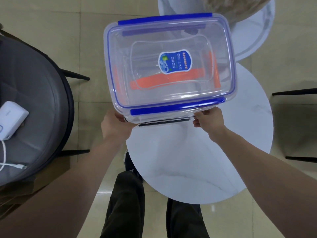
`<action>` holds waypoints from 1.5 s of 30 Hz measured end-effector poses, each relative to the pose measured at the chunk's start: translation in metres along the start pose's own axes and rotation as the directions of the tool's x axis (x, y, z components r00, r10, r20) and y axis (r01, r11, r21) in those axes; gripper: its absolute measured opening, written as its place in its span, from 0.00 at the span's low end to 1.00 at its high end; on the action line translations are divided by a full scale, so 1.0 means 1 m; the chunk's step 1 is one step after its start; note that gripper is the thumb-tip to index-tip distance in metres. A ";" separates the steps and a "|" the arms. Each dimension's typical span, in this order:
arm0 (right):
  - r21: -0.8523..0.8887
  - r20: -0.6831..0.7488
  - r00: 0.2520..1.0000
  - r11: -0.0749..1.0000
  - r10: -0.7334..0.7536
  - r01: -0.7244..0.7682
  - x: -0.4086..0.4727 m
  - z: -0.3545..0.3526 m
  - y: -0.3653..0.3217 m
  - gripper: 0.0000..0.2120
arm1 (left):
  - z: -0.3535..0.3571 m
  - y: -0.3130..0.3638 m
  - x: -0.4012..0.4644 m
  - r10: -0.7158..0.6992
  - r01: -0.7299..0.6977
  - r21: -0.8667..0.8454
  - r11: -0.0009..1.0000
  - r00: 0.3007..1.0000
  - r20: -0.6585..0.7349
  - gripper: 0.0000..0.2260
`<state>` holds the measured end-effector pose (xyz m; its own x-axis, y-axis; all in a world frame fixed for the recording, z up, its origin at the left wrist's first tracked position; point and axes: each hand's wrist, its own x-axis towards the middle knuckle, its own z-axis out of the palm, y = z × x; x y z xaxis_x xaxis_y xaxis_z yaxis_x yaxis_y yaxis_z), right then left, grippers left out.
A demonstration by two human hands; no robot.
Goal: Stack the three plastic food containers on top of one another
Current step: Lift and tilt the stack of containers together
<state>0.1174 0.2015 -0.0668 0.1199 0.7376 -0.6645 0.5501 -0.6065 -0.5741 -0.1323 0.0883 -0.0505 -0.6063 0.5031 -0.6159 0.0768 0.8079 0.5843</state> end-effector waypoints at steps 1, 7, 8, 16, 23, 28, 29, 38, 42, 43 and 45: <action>0.002 -0.001 1.000 1.000 0.002 -0.002 -0.001 -0.002 0.002 0.15 | 0.001 0.000 -0.001 -0.014 0.014 0.002 1.000 1.000 0.001 0.17; 0.025 0.002 1.000 1.000 0.018 -0.018 -0.010 -0.015 0.021 0.07 | 0.014 -0.003 -0.015 -0.038 0.038 -0.010 0.999 0.999 0.003 0.11; 0.032 0.001 1.000 0.999 0.026 -0.026 -0.011 -0.019 0.025 0.05 | 0.017 -0.002 -0.017 -0.042 0.042 -0.021 0.999 0.999 0.010 0.13; 0.094 -0.027 0.998 0.994 0.051 -0.048 -0.025 -0.053 0.061 0.03 | 0.050 0.001 -0.027 0.064 -0.065 0.023 0.998 0.996 0.054 0.13; 0.184 -0.067 0.993 0.979 0.097 -0.083 -0.034 -0.090 0.099 0.05 | 0.086 0.014 -0.041 0.204 -0.225 0.161 0.961 0.969 0.137 0.10; 0.234 -0.093 0.974 0.956 0.206 -0.180 -0.036 -0.104 0.121 0.07 | 0.107 0.025 -0.046 0.256 -0.288 0.167 0.943 0.948 0.189 0.11; 0.250 -0.095 0.970 0.949 0.224 -0.195 -0.037 -0.105 0.124 0.07 | 0.110 0.028 -0.047 0.264 -0.298 0.168 0.940 0.945 0.195 0.12; 0.464 -0.135 0.910 0.836 0.392 -0.291 -0.050 -0.115 0.143 0.08 | 0.147 0.057 -0.056 0.237 -0.274 0.154 0.949 0.945 0.226 0.11; 0.590 -0.161 0.880 0.758 0.447 -0.277 -0.058 -0.113 0.142 0.05 | 0.161 0.065 -0.054 0.216 -0.243 0.095 0.965 0.948 0.233 0.11; 0.618 -0.161 0.876 0.738 0.455 -0.270 -0.060 -0.113 0.142 0.03 | 0.163 0.066 -0.054 0.210 -0.235 0.081 0.969 0.949 0.236 0.11; 0.669 -0.159 0.863 0.696 0.479 -0.263 -0.065 -0.111 0.142 0.04 | 0.170 0.069 -0.053 0.194 -0.212 0.050 0.976 0.951 0.241 0.11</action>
<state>0.2797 0.1005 -0.0524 0.4984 0.3935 -0.7725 -0.2013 -0.8142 -0.5446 0.0396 0.1696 -0.0671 -0.3710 0.7093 -0.5994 0.2432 0.6971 0.6745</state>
